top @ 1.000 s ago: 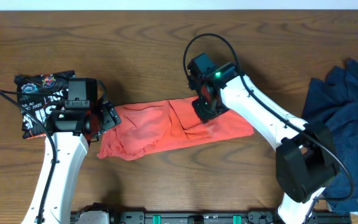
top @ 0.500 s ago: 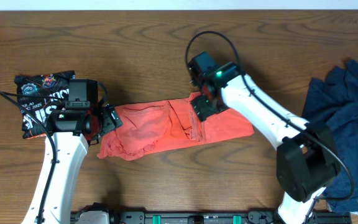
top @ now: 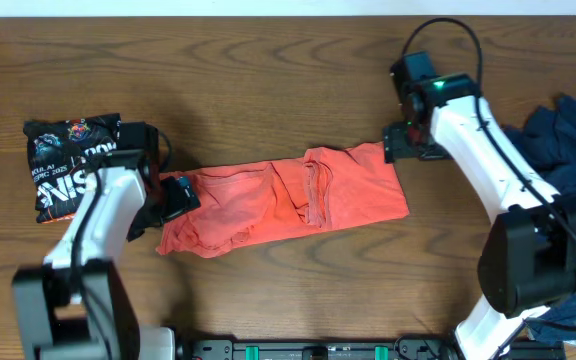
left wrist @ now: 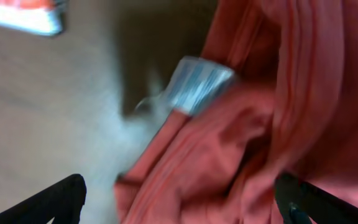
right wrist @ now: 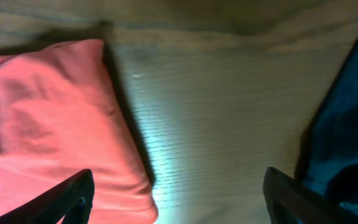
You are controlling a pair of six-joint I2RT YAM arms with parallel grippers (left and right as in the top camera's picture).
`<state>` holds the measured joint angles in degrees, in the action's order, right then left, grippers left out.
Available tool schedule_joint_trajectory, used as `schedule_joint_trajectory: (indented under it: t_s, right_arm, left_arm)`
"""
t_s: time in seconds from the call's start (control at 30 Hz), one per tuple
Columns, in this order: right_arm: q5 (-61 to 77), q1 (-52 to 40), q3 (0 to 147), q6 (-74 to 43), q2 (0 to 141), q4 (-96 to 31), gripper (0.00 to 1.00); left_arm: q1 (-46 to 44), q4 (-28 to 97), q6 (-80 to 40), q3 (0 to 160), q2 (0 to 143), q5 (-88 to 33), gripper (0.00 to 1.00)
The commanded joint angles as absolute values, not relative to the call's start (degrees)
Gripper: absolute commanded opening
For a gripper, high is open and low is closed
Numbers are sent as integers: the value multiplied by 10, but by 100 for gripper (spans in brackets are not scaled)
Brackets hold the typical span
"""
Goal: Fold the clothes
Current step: 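Grasp the right end with the right gripper and fold it leftward, then grasp the left end with the left gripper and fold it rightward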
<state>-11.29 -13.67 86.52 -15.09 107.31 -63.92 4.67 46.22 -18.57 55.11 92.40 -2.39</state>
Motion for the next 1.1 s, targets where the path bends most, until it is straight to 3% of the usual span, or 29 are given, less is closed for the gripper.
schedule_joint_trajectory:
  t_s: [0.0, 0.3, 0.53, 0.63, 0.83, 1.07]
  right_arm:
    - [-94, -124, 873, -161, 1061, -641, 85]
    - [-94, -122, 873, -160, 1061, -640, 85]
    - [-94, -122, 873, -160, 1061, -640, 85]
    - [-94, -122, 873, -160, 1061, -641, 85]
    - [-94, -122, 873, -160, 1061, -641, 85]
    - [-96, -122, 873, -158, 1061, -641, 85]
  left_arm:
    - [49, 437, -131, 546, 971, -65, 98]
    - [49, 393, -95, 546, 1064, -148, 96]
    - [49, 399, -94, 547, 1057, -148, 26]
    - [49, 399, -94, 551, 1049, -148, 9]
    - [58, 403, -94, 561, 1031, -148, 6]
    - [129, 449, -94, 592, 985, -126, 6]
